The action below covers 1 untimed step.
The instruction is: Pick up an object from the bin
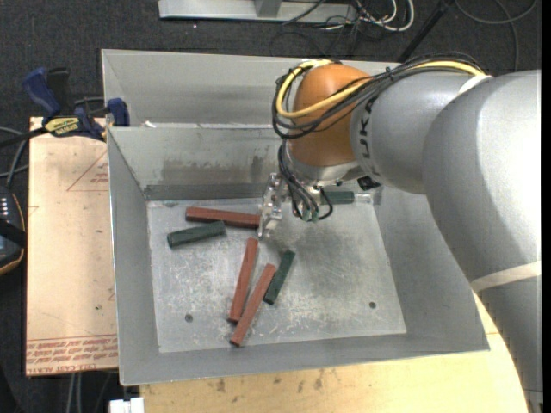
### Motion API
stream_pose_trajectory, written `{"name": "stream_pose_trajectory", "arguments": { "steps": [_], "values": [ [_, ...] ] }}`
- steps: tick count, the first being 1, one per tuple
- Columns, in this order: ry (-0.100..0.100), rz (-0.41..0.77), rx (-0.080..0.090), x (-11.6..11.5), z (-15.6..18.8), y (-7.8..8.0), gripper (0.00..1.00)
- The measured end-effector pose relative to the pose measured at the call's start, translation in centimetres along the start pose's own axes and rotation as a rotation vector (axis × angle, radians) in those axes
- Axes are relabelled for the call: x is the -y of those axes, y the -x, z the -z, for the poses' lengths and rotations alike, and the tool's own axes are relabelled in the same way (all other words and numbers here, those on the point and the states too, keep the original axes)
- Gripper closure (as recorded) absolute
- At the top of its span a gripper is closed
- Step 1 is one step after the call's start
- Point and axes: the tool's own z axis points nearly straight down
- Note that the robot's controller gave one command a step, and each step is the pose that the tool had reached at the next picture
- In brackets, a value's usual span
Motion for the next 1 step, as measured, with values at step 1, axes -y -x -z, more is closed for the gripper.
{"name": "stream_pose_trajectory", "arguments": {
  "steps": [1],
  "values": [
    [0.0,0.0,0.0,0.0,0.0,0.0,1.0]
  ]
}}
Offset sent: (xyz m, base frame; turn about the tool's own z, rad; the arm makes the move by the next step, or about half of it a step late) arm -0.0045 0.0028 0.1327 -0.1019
